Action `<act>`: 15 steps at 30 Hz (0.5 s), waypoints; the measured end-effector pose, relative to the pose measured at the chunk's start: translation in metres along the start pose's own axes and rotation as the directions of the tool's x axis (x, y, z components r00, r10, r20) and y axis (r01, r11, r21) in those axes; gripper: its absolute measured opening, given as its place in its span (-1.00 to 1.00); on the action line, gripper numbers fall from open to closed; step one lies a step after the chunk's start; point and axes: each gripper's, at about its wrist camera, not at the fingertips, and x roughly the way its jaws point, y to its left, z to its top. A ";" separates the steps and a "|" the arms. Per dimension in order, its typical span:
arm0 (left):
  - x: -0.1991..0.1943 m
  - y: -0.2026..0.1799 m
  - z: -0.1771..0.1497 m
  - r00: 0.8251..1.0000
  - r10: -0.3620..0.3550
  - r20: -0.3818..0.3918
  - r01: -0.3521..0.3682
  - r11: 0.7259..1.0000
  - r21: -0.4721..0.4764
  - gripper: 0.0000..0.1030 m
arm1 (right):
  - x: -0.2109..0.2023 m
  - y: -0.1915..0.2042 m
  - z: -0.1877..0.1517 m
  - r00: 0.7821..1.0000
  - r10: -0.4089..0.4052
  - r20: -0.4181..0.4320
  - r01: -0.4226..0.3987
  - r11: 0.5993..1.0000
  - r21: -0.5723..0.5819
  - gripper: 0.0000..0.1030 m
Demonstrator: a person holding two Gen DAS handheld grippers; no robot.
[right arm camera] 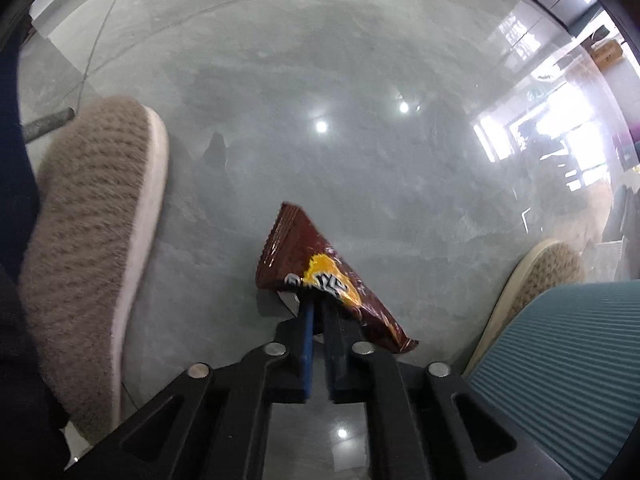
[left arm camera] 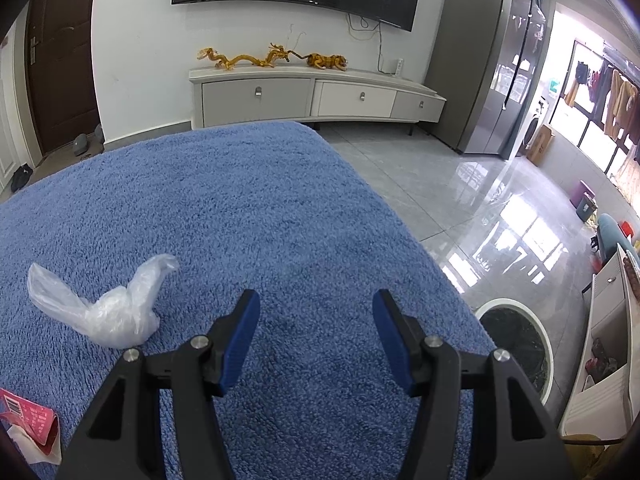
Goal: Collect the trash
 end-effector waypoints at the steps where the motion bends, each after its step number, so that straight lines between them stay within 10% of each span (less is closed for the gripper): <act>1: 0.000 0.000 0.000 1.000 0.001 0.001 -0.001 1.000 0.001 0.10 | -0.005 0.001 0.001 1.000 -0.002 0.015 0.002 1.000 -0.003 -0.92; 15: -0.013 0.003 -0.006 0.999 0.024 0.040 -0.024 1.000 0.007 0.10 | -0.123 0.012 0.023 0.949 0.071 0.308 -0.078 0.997 0.012 -0.92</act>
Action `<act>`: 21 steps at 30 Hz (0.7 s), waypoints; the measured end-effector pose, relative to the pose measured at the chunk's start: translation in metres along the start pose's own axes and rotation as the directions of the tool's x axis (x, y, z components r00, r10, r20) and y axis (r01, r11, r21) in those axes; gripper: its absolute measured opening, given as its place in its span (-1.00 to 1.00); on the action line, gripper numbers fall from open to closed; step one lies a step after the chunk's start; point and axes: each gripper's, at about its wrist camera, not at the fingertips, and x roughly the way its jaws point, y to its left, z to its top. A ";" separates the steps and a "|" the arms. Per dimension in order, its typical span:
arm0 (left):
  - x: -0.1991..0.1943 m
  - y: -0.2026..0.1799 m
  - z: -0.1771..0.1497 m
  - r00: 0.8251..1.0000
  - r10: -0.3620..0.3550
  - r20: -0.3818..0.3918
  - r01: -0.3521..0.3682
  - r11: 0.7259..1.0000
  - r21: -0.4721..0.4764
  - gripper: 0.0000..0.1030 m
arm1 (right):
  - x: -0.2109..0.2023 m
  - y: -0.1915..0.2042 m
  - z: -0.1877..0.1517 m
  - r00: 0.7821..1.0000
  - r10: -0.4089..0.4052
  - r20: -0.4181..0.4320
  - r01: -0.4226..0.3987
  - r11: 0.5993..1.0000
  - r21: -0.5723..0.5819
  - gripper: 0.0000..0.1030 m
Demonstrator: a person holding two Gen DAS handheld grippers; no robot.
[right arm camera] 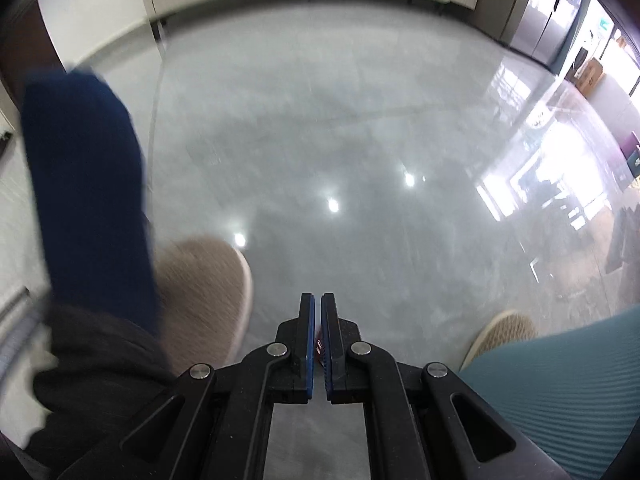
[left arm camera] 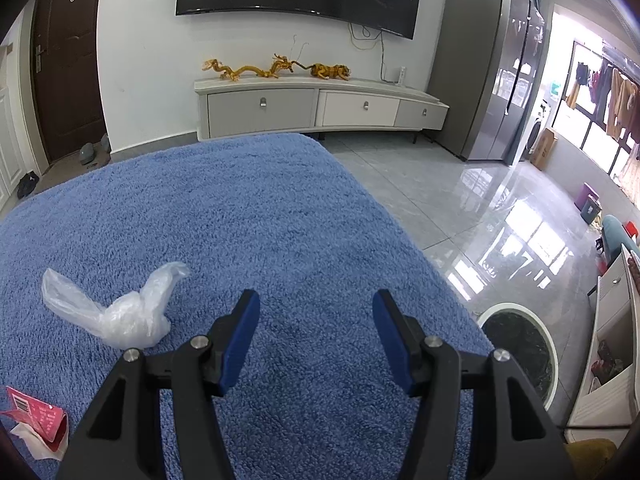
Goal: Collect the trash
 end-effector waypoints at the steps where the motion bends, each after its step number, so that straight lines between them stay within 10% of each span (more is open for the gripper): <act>1: -0.001 0.000 -0.001 1.000 0.001 0.002 -0.001 1.000 0.001 0.10 | -0.005 0.003 0.004 1.000 0.003 0.013 -0.003 1.000 -0.003 -0.92; 8: 0.001 0.005 -0.003 1.000 -0.018 -0.005 0.018 1.000 -0.014 0.10 | 0.021 0.005 -0.008 0.993 -0.082 -0.089 0.079 0.996 -0.032 -0.89; 12: 0.007 0.008 -0.001 0.999 -0.036 -0.022 0.035 0.999 -0.030 0.10 | 0.059 -0.003 -0.032 0.974 -0.117 -0.193 0.110 0.993 -0.043 0.09; 21: 0.014 0.008 0.001 0.998 -0.050 -0.045 0.048 0.998 -0.041 0.10 | 0.107 -0.016 -0.056 0.952 -0.088 -0.292 0.084 0.996 -0.028 0.32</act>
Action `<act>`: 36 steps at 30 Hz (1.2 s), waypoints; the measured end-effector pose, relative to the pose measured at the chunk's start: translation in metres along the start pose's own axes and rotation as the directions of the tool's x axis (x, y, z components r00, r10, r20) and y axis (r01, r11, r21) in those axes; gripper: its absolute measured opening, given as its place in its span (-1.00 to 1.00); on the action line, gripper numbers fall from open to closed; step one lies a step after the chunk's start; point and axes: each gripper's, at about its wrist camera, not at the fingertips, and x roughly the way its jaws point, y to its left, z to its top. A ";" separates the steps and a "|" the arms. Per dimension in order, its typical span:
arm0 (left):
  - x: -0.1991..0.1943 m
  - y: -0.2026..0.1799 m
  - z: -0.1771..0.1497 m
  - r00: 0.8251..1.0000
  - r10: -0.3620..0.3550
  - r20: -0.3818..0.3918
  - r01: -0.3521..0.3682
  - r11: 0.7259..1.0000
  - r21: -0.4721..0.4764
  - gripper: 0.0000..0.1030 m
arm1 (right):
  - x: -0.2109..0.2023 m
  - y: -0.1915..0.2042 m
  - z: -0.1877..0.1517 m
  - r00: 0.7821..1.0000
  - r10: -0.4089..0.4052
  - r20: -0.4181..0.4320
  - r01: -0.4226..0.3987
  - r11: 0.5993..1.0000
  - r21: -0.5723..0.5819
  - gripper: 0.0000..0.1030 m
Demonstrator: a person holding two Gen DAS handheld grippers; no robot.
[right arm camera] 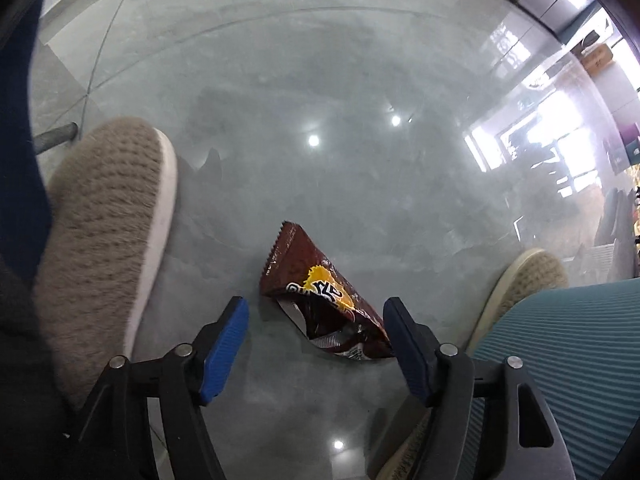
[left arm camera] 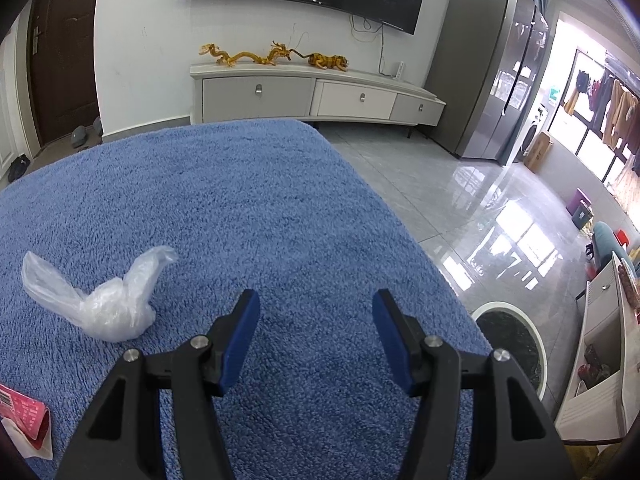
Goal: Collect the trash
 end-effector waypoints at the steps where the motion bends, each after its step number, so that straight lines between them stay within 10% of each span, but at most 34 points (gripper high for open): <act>1: 0.000 0.000 -0.001 1.000 -0.001 -0.002 0.001 1.000 -0.001 0.10 | 0.005 -0.001 0.000 1.000 0.015 -0.009 -0.015 1.000 0.004 0.33; 10: 0.004 0.001 0.000 1.000 -0.004 -0.013 0.004 1.000 -0.009 0.10 | 0.036 -0.020 -0.004 0.995 0.086 -0.053 -0.082 0.994 0.077 0.28; 14: 0.004 0.000 0.000 1.000 -0.001 -0.011 0.001 1.000 -0.006 0.10 | 0.037 -0.023 -0.002 0.993 0.105 -0.046 -0.102 0.992 0.070 -0.35; 21: 0.004 0.000 0.000 1.000 -0.001 -0.009 0.001 1.000 -0.007 0.10 | 0.024 -0.021 0.002 0.991 0.127 -0.045 -0.122 0.988 0.096 -0.57; 28: 0.001 -0.002 0.000 1.000 0.013 0.005 -0.013 1.000 0.005 0.10 | -0.028 -0.012 0.018 0.986 0.133 0.096 -0.141 0.986 0.085 -0.57; 36: -0.004 -0.004 -0.002 0.999 0.029 0.021 -0.029 0.999 0.012 0.10 | -0.106 -0.007 0.020 0.934 0.215 0.286 -0.237 0.970 0.046 -0.57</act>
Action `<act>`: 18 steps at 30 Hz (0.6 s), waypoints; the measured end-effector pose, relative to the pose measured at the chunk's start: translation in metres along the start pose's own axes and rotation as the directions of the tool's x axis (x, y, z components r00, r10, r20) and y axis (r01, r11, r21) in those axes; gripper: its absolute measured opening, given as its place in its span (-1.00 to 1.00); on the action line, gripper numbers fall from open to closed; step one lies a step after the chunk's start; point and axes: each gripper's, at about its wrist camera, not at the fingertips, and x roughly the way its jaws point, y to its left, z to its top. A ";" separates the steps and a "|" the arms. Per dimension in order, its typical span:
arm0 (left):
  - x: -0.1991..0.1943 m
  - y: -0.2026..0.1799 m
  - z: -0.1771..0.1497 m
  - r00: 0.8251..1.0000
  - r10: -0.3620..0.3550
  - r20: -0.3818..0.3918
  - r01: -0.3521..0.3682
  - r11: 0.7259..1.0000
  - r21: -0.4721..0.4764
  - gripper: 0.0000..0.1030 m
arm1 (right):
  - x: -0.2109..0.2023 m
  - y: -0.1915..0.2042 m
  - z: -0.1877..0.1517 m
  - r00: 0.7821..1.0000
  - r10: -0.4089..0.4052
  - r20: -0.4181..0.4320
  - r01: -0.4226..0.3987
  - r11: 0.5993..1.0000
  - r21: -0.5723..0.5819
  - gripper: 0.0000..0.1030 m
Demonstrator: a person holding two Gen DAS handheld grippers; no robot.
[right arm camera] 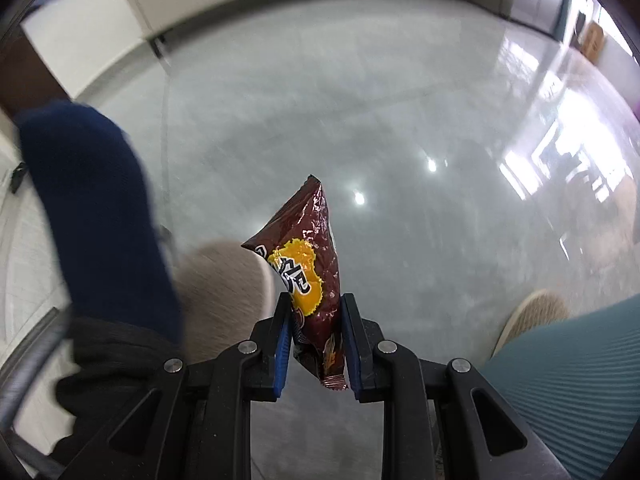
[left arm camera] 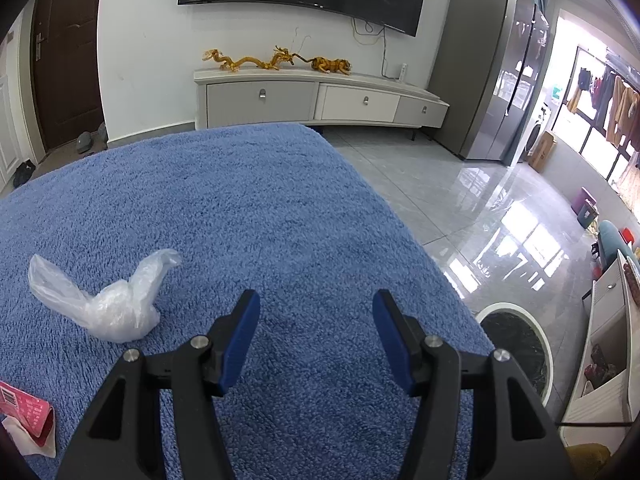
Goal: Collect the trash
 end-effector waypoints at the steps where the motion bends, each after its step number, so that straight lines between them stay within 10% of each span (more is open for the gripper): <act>1: -0.001 0.000 0.000 1.000 0.001 0.002 -0.001 1.000 0.001 0.10 | -0.009 0.004 0.002 1.000 0.016 0.017 -0.016 1.000 -0.003 -0.57; 18: -0.008 -0.002 -0.002 1.000 0.004 0.025 -0.004 1.000 -0.001 0.10 | -0.147 -0.003 0.039 0.960 0.129 0.249 -0.139 0.990 0.020 -0.57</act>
